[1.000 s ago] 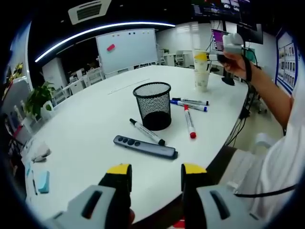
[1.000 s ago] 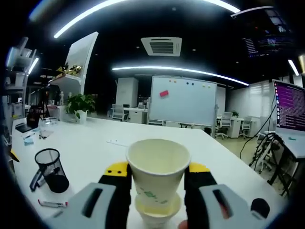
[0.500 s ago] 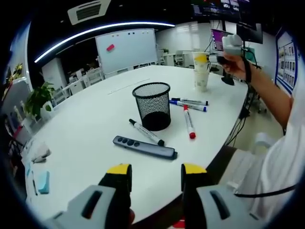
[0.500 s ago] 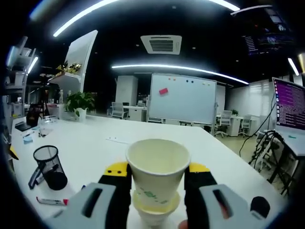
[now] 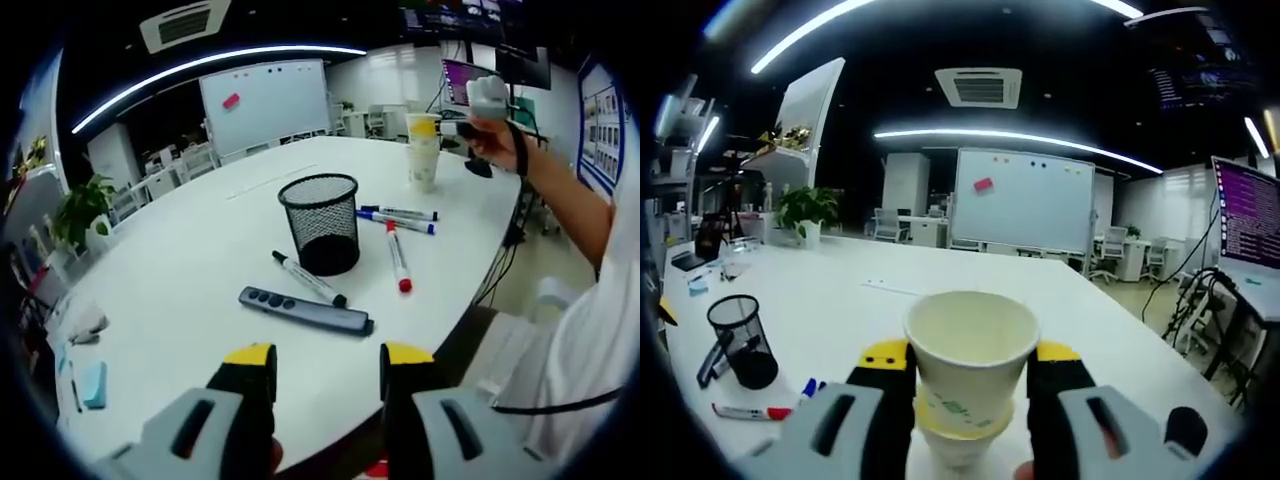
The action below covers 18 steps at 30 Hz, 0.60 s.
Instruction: Place the scattered laser pointers and whiteboard markers into the pen holder and stack the scattered paper cups together
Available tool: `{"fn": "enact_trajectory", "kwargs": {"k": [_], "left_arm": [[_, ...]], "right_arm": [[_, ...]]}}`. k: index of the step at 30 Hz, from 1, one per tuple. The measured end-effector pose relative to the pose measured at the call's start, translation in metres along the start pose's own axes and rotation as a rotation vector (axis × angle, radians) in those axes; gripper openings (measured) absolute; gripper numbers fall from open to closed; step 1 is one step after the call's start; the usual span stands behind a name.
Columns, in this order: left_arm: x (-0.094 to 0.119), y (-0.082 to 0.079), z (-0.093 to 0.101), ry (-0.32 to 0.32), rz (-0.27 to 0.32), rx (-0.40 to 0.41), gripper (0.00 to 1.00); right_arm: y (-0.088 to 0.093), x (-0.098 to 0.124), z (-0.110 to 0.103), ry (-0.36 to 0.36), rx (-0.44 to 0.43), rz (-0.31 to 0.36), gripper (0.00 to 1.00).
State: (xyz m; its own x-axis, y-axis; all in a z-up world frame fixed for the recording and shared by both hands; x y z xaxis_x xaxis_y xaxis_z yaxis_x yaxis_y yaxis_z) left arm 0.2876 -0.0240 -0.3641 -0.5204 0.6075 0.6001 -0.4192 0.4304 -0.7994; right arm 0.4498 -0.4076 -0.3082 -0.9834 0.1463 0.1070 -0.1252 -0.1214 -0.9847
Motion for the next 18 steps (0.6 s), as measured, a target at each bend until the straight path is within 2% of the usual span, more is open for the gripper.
{"fn": "enact_trajectory", "kwargs": {"k": [18], "left_arm": [[-0.0001, 0.0011, 0.0009, 0.000, 0.001, 0.004, 0.42]], "right_arm": [[0.0080, 0.0010, -0.0011, -0.012, 0.003, -0.019, 0.41]]}}
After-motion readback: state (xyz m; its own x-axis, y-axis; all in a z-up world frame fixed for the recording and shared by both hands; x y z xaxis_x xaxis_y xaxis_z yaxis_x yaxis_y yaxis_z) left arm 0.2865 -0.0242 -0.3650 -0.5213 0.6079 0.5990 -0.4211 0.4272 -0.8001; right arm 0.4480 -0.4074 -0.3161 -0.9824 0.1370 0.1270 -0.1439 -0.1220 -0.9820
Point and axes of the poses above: the point that each gripper's makers call its tool centre point, and the gripper's own axes: x roughly backward along the fingers, z roughly to its right, y roughly out of its underside, the point moved 4 cm from there along x, roughly backward along the fingers, and after that the axes turned 15 degrees about y, right-handed, at the moved point
